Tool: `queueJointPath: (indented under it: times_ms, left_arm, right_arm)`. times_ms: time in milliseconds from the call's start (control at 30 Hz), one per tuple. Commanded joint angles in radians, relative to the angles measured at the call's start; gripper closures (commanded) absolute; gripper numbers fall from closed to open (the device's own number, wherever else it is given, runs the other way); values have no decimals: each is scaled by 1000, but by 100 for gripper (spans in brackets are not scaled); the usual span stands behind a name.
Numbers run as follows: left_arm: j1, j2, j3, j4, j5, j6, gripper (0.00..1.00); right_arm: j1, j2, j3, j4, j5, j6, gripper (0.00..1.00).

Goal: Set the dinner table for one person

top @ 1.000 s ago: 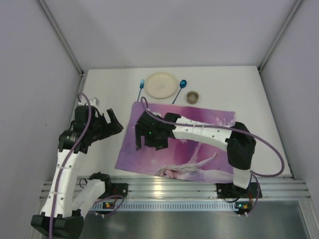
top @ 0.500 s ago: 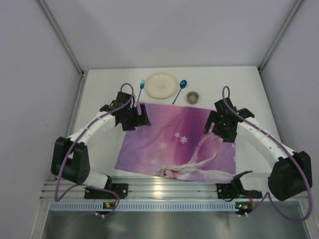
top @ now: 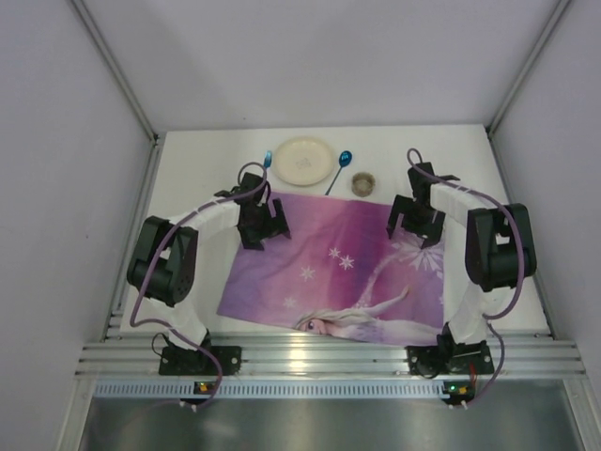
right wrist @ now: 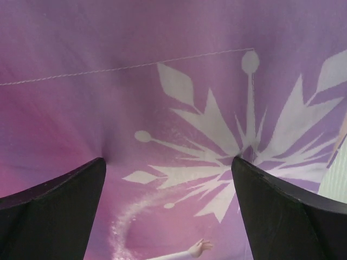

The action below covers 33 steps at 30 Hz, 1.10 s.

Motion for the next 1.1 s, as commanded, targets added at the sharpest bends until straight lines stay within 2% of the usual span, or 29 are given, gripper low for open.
queueJointPath:
  times_ms: [0, 133, 200, 333, 533, 667, 800, 867, 967, 1067]
  left_arm:
    - [1, -12, -43, -74, -120, -55, 6]
    - [6, -15, -19, -125, -135, -64, 5]
    - [4, -9, -1, -174, -190, -76, 5]
    - [4, -4, 84, -243, -226, -79, 5]
    - [4, -33, 242, -416, -273, -73, 4]
    - [4, -111, 303, -465, -290, -69, 2]
    - [4, -205, 317, -449, -298, -13, 2]
    - [4, -231, 296, -413, -290, 36, 2]
    - [11, -263, 282, -399, -290, 76, 2]
    - [17, -305, 274, -367, -270, 103, 2]
  right_arm:
    - [-22, 82, 126, 37, -23, -54, 0]
    - [-32, 160, 217, 35, -68, -80, 0]
    - [-45, 206, 250, 37, -111, -64, 0]
    - [-54, 251, 290, 23, -151, -41, 1]
    - [-40, 110, 277, -32, -210, -12, 1]
    - [24, 18, 313, -51, -217, 20, 0]
    - [67, -11, 355, 81, -202, 112, 0]
    - [83, 40, 379, 126, -168, 137, 1]
    - [77, 181, 523, 79, -160, 172, 5]
    - [73, 295, 707, 13, -77, 167, 7]
